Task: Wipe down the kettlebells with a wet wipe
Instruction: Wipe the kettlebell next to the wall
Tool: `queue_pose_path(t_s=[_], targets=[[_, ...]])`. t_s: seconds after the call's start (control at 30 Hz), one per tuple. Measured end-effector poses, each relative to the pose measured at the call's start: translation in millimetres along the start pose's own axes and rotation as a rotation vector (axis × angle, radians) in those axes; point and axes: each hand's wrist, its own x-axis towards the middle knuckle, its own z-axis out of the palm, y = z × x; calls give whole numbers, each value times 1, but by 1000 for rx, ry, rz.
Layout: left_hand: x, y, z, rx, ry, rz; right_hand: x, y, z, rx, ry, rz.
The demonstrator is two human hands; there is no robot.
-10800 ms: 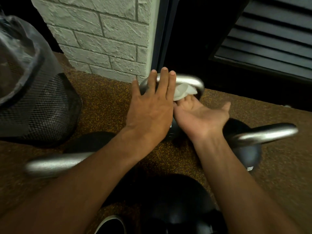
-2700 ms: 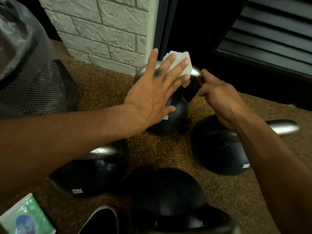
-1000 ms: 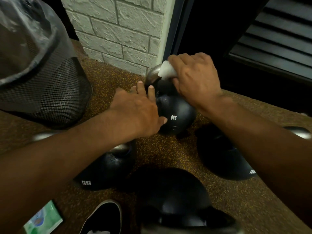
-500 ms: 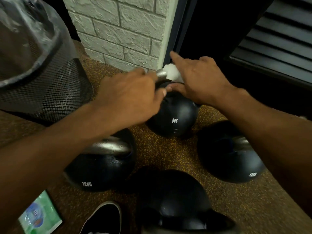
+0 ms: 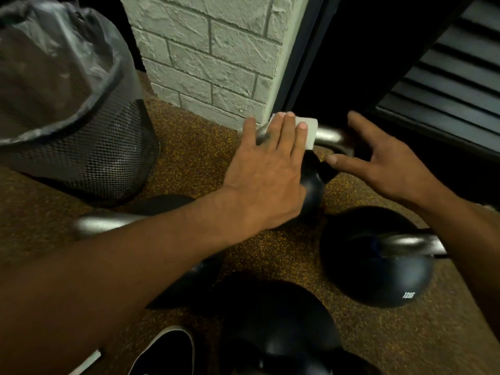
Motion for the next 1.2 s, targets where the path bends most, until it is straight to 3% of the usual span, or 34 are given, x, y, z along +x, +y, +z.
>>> queue_pose_path(t_s=[0.13, 0.2, 0.43, 0.63, 0.97, 1.2], targets=[[5, -15, -15, -321, 40, -23, -12, 7, 16, -30, -9, 46], [12, -27, -21, -512, -20, -75, -14, 4, 21, -35, 11, 65], [7, -39, -8, -576, -244, -100, -16, -2, 25, -31, 44, 109], [21, -69, -5, -999, -396, -239, -16, -5, 28, -12, 66, 118], [22, -95, 8, -1254, -447, -115, -18, -6, 34, 5, 79, 146], [53, -101, 0, -1155, -485, -75, -14, -7, 41, 32, 133, 174]])
